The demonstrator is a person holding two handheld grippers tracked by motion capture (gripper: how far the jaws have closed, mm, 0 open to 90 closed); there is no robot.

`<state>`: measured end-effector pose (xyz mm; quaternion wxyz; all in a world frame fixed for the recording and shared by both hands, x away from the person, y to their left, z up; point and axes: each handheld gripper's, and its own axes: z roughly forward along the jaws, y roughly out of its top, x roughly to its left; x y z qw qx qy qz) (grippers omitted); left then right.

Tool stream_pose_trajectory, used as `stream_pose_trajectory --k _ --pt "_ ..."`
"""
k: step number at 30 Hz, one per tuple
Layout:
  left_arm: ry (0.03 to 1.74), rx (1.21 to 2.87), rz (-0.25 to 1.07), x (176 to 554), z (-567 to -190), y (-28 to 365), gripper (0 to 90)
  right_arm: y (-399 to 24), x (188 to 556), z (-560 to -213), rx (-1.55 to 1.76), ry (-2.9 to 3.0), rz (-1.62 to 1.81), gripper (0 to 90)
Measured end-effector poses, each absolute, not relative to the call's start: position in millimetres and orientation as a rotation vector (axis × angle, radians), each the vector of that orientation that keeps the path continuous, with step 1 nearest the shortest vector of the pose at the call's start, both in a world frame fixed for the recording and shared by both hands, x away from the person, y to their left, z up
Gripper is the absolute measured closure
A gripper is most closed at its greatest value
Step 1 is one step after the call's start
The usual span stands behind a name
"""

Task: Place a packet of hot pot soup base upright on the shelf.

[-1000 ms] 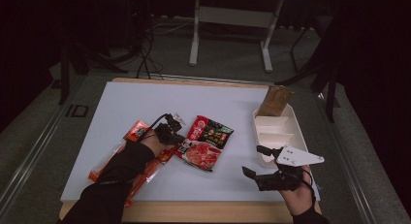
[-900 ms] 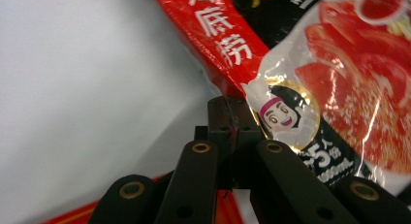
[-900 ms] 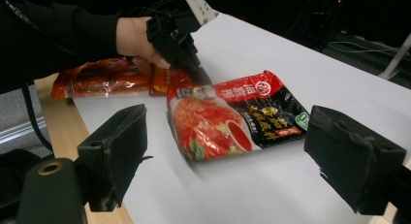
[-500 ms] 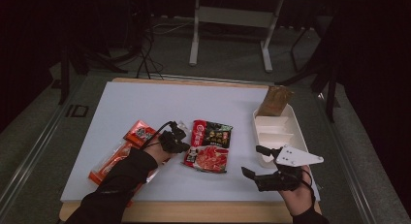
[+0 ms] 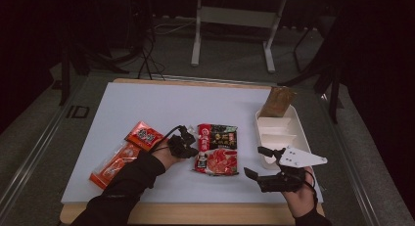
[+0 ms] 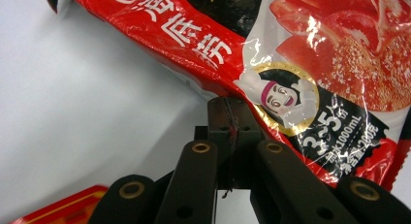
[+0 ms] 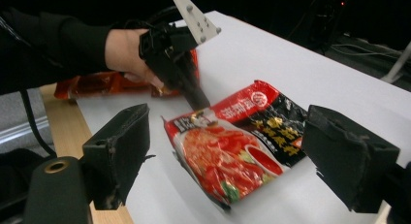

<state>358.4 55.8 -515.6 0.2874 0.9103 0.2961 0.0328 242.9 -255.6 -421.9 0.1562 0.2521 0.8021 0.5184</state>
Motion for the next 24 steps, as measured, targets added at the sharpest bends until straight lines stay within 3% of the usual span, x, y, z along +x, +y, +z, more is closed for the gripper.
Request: stream_pose_trajectory --k 11,19,22,24 --pt "0.764 2.436 0.083 354.1 -515.3 41.7 89.8 -255.1 241.7 -422.4 0.721 2.285 1.459 17.2" --pt "0.807 2.381 0.081 361.1 -509.5 51.7 89.6 -257.9 239.6 -420.2 0.735 2.239 1.485 14.9" --pt "0.831 2.350 0.105 366.0 -501.5 55.1 87.3 -260.2 239.5 -418.8 0.738 2.210 1.485 14.7" --pt "0.844 2.333 0.131 369.8 -496.8 55.3 81.3 -261.6 239.5 -418.2 0.727 2.188 1.473 13.7"
